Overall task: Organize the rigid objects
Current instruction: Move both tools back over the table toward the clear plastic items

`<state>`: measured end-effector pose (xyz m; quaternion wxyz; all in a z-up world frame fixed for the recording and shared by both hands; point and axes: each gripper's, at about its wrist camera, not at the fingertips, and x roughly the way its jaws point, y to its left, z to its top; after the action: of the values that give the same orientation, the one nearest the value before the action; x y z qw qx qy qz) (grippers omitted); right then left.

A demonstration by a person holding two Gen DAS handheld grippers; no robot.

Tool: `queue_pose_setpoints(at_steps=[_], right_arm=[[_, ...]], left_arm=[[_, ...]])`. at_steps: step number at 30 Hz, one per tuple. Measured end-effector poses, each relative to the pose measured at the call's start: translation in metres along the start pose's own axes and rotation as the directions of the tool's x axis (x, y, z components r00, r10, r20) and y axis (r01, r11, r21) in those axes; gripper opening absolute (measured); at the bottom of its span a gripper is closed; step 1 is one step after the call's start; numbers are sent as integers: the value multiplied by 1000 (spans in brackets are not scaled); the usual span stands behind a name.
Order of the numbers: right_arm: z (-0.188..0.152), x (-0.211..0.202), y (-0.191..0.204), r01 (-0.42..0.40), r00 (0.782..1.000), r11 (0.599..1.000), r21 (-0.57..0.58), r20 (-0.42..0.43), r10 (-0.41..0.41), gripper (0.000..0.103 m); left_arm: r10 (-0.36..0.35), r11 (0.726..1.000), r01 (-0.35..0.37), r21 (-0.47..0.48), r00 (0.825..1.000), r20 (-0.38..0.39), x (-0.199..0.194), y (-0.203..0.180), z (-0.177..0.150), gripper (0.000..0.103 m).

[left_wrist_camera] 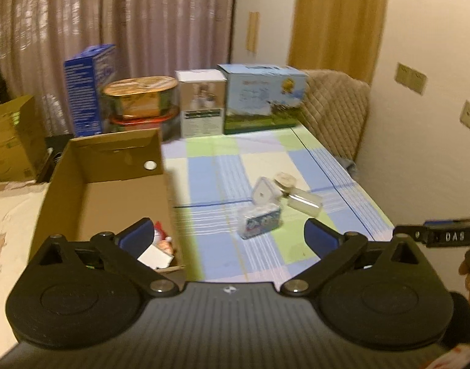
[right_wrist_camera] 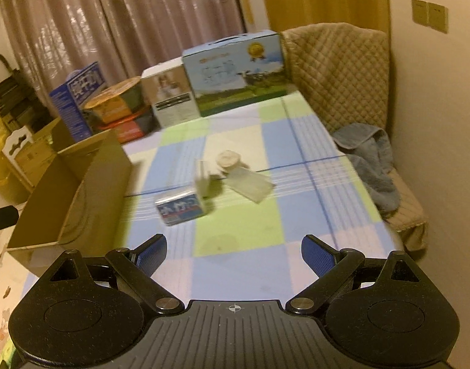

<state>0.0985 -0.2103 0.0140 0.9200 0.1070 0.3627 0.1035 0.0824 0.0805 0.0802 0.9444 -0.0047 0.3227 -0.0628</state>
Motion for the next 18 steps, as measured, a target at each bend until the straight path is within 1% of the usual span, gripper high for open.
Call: queue_pose_setpoints(at_steps=[4,11,18], right_arm=[[0,1,-11,7,1000,1000,12,-2,-7,92],[2,7,-20,16,1000,1000,21,-6,-16,92],[8,13,-22,17,1000,1000,-14,-14,-18,92]], left_arm=[[-20,999,21,35,1000,-14,11,-16,-2,102],[-47,997,49,64,998,-37,28,-29,-6,102],[-75,993,81,90,995,-71,47,-38,-7,102]])
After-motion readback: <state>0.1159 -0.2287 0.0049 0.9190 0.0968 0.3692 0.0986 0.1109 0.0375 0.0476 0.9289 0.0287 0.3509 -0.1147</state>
